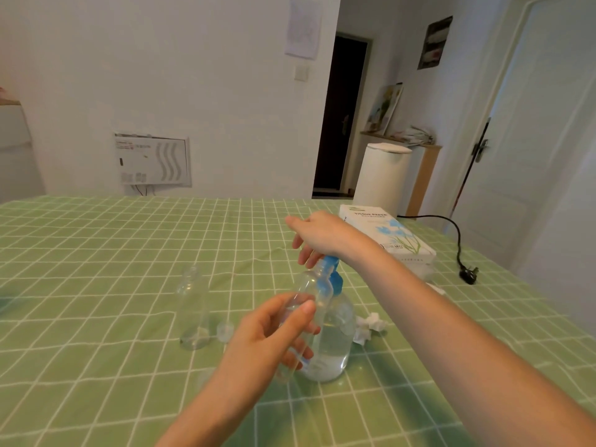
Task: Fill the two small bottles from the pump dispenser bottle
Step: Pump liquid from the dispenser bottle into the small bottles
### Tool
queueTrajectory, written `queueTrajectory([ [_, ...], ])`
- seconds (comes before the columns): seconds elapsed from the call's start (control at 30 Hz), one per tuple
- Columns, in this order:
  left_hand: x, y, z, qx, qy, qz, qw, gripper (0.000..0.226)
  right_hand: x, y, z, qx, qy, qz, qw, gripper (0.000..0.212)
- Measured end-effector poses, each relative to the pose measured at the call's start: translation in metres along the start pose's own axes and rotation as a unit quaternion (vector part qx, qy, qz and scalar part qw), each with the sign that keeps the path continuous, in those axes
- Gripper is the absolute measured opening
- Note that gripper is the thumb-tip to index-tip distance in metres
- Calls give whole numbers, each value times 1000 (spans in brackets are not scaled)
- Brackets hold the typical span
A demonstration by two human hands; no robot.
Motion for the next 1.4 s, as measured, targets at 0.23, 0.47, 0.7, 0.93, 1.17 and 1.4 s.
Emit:
queueTrajectory([
  [0.23, 0, 0, -2, -1, -2, 13, 1000, 38, 0, -2, 1, -6, 14, 3, 1000, 54],
  [0.47, 1, 0, -3, 0, -4, 20, 1000, 40, 2, -3, 1, 3, 40, -11, 999, 52],
  [0.7, 6, 2, -5, -11, -3, 24, 1000, 40, -4, -13, -2, 9, 42, -14, 999, 50],
  [0.93, 5, 0, -4, -2, 2, 13, 1000, 42, 0, -1, -6, -69, 60, 8, 996, 44],
  [1.17, 0, 2, -3, -1, -9, -12, 1000, 45, 11, 14, -6, -82, 68, -28, 994, 44],
  [1.4, 3, 1, -2, 1, -8, -7, 1000, 44, 1, -1, -10, 4, 4, 4, 1000, 43],
])
Point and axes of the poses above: each hand's wrist, its own z-axis towards the middle knuckle, its own y-axis out of the back of the hand, x = y × z, the point moved 5 cm from there along z, towards the middle knuckle, and after that the axes turned 8 degrees about y, right-handed, at the moved point
